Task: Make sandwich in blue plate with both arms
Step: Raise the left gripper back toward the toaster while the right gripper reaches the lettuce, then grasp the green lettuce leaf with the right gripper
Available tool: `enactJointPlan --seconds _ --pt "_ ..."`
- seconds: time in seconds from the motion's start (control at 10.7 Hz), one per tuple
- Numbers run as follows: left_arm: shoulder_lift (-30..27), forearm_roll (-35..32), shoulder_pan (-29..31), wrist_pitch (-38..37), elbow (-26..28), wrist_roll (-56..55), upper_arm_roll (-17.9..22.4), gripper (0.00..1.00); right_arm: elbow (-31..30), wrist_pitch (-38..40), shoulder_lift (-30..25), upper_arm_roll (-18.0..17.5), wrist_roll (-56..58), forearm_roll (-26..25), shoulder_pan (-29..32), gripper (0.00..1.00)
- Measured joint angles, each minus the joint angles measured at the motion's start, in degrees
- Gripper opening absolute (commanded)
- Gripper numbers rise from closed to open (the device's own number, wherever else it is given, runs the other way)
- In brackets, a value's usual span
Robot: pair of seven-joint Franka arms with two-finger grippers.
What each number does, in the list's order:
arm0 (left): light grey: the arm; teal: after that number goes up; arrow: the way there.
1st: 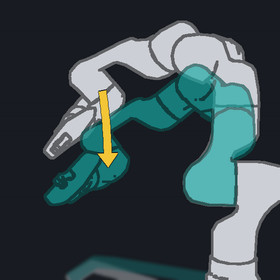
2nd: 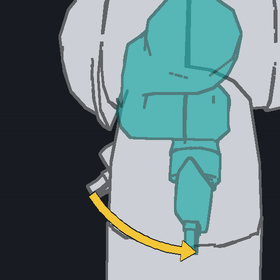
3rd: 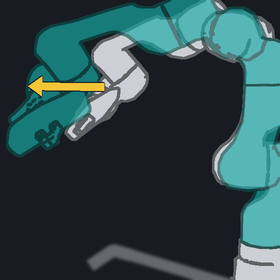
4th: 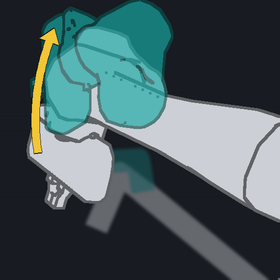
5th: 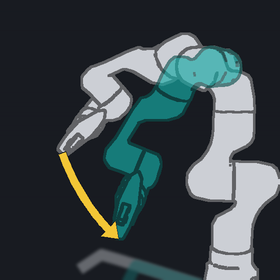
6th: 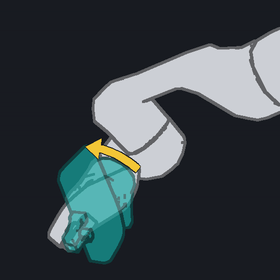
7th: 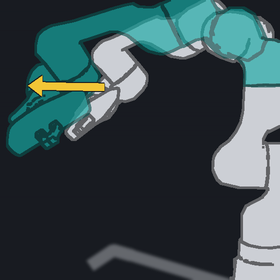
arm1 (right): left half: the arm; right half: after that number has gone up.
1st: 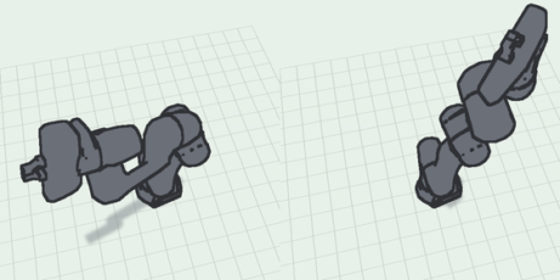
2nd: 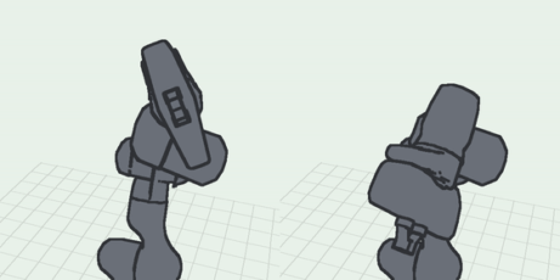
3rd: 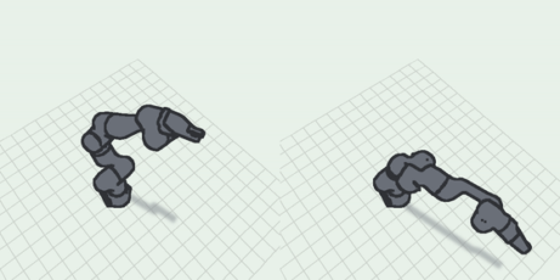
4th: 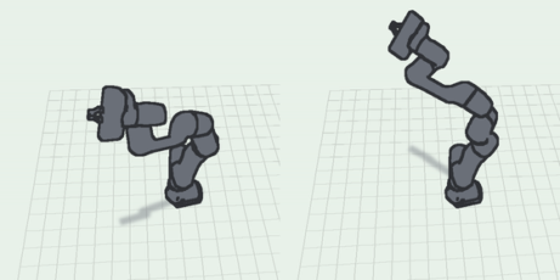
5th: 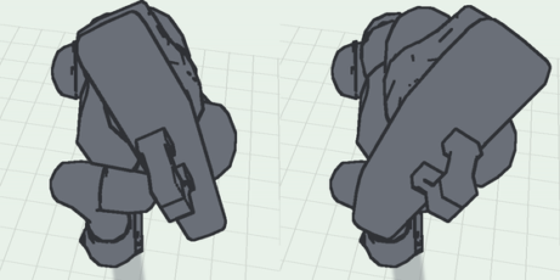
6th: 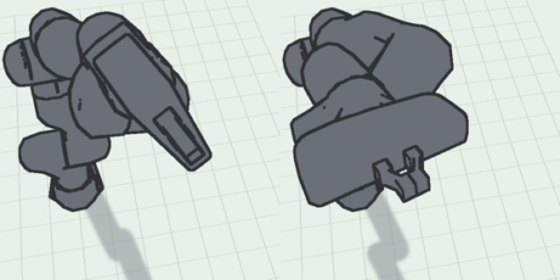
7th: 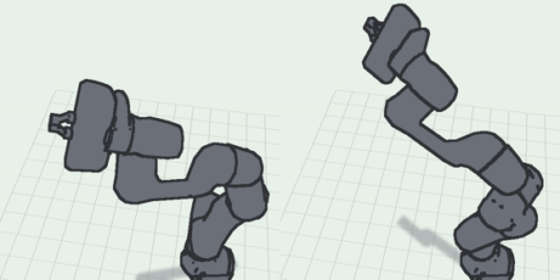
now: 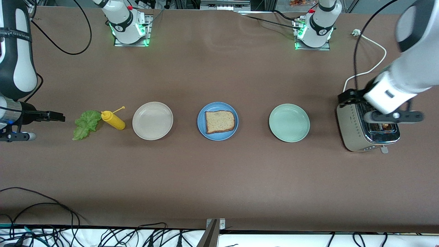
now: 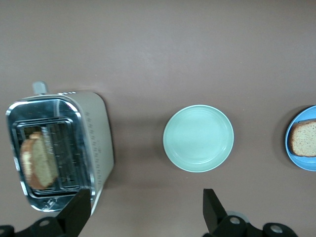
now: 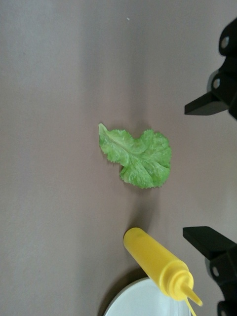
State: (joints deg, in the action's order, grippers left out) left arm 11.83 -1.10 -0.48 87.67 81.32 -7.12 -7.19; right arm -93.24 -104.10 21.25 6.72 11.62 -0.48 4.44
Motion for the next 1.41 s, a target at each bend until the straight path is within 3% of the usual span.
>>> enactJointPlan --seconds 0.28,0.47,0.75,1.03,1.12,1.31,1.41 --pt "-3.9 1.6 -0.1 -0.6 1.1 6.6 5.8 1.0 -0.3 -1.4 4.1 -0.1 0.0 0.0 0.0 1.0" --pt "-7.7 1.6 -0.1 -0.8 3.8 7.2 6.2 1.0 -0.4 -3.5 7.4 0.0 1.8 0.0 1.3 1.0" --pt "-13.3 1.6 1.6 -1.3 7.4 10.2 6.7 1.0 -0.6 -7.0 13.4 0.0 4.6 3.4 5.0 0.88" --pt "-14.1 1.6 2.3 -1.3 7.9 10.9 7.1 1.0 -0.5 -11.7 18.2 0.0 7.4 5.4 5.7 0.83" --pt "-14.1 1.6 2.3 -1.3 8.1 10.9 7.0 1.0 -0.5 -12.4 19.6 0.0 7.6 6.9 6.0 0.68" --pt "-13.9 1.6 2.3 -1.3 8.3 10.9 7.0 1.0 -0.3 -12.7 21.1 0.0 7.9 8.5 6.7 0.24" --pt "-13.6 1.6 2.3 -1.3 8.3 10.9 7.0 1.0 0.0 -12.5 21.0 0.0 8.0 8.7 6.8 0.14"
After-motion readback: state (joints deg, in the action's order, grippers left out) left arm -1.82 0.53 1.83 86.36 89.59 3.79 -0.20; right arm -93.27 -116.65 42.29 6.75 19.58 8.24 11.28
